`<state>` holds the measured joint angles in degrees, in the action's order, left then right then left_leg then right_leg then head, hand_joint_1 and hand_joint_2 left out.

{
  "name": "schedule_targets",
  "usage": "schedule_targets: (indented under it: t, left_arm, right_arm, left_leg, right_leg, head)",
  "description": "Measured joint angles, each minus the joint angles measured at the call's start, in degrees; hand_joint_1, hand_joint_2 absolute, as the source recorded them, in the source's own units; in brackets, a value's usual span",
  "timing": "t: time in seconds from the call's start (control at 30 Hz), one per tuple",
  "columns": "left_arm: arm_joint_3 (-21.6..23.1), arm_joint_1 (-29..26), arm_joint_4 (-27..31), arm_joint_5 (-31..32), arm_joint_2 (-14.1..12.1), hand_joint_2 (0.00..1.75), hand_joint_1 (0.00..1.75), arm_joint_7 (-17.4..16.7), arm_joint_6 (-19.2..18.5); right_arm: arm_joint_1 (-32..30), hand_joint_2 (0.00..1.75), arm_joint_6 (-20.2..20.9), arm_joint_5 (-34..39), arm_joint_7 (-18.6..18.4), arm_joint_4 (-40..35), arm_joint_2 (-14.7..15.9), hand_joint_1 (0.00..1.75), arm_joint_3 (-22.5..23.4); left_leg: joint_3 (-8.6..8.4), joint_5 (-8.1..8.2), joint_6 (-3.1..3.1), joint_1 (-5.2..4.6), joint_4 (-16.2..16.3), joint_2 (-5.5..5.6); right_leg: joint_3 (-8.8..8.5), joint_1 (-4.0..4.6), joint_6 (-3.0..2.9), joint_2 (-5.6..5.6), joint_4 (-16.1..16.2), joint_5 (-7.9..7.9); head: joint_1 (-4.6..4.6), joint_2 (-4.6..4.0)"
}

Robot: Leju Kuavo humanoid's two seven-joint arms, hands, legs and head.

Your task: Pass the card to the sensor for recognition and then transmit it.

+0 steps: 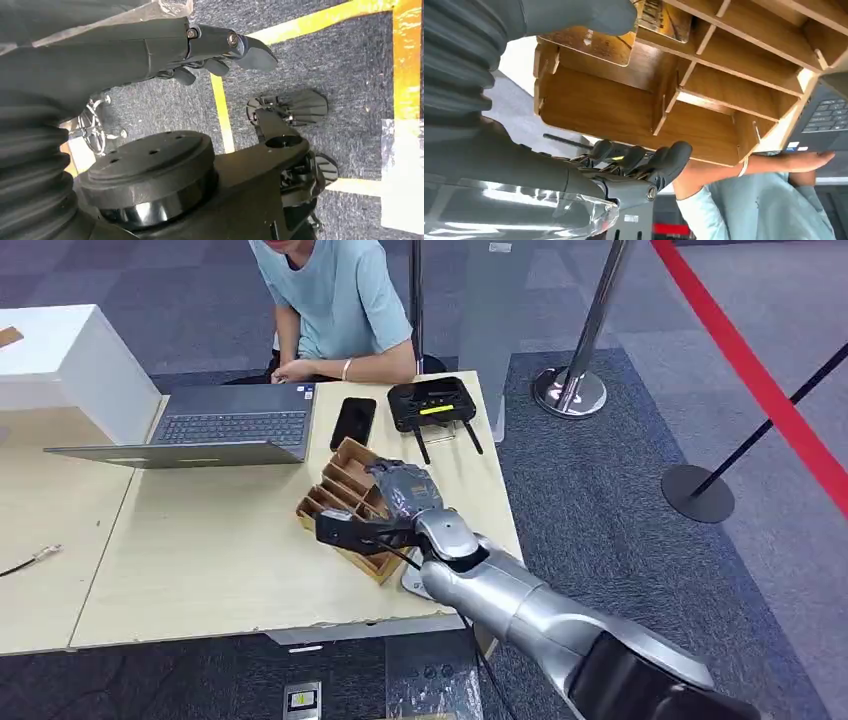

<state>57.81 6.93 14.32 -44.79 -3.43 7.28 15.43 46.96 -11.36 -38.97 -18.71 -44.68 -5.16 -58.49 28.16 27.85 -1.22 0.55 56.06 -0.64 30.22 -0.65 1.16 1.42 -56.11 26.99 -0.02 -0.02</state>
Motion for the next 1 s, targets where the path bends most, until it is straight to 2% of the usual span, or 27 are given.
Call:
schedule_targets:
  t: [0.17, 0.27, 0.53, 1.0]
  left_arm:
    - [0.0, -0.2, -0.1, -0.5, -0.3, 1.75, 0.0, 0.5, 0.0]
    - [0.0, -0.5, -0.2, -0.6, -0.4, 1.75, 0.0, 0.5, 0.0]
    - [0.0, -0.8, -0.2, -0.6, -0.4, 1.75, 0.0, 0.1, -0.1]
    - [0.0, -0.6, -0.2, -0.5, -0.4, 1.75, 0.0, 0.7, 0.1]
  right_arm:
    - [0.0, 1.75, 1.8, -1.0, -1.6, -0.8, 1.3, 0.45, -0.1]
    - [0.0, 1.75, 2.3, -1.3, -2.2, -1.4, 2.2, 0.54, -0.2]
    - [-0.5, 1.75, 4.2, -2.7, -4.0, -5.2, 4.8, 0.54, -0.2]
    - [-1.8, 1.75, 5.2, -3.2, -4.5, -8.0, 6.4, 0.58, -0.2]
  left_leg:
    - [0.0, 0.0, 0.0, -0.01, 0.0, -0.01]
    - [0.0, 0.0, 0.0, -0.02, 0.0, -0.01]
    - [-0.05, 0.0, 0.0, -0.02, 0.1, -0.01]
    - [-0.06, 0.0, 0.0, -0.02, 0.1, -0.01]
  right_leg:
    - [-0.03, 0.0, 0.0, 0.0, 0.0, 0.0]
    - [-0.02, 0.0, 0.01, 0.0, 0.0, 0.0]
    - [-0.08, 0.0, 0.01, 0.0, 0.0, -0.01]
    - [-0.08, 0.0, 0.01, 0.0, 0.0, -0.01]
  head:
    - [0.0, 0.0]
    - [-0.02, 0.0]
    - [0.0, 0.0]
    - [0.0, 0.0]
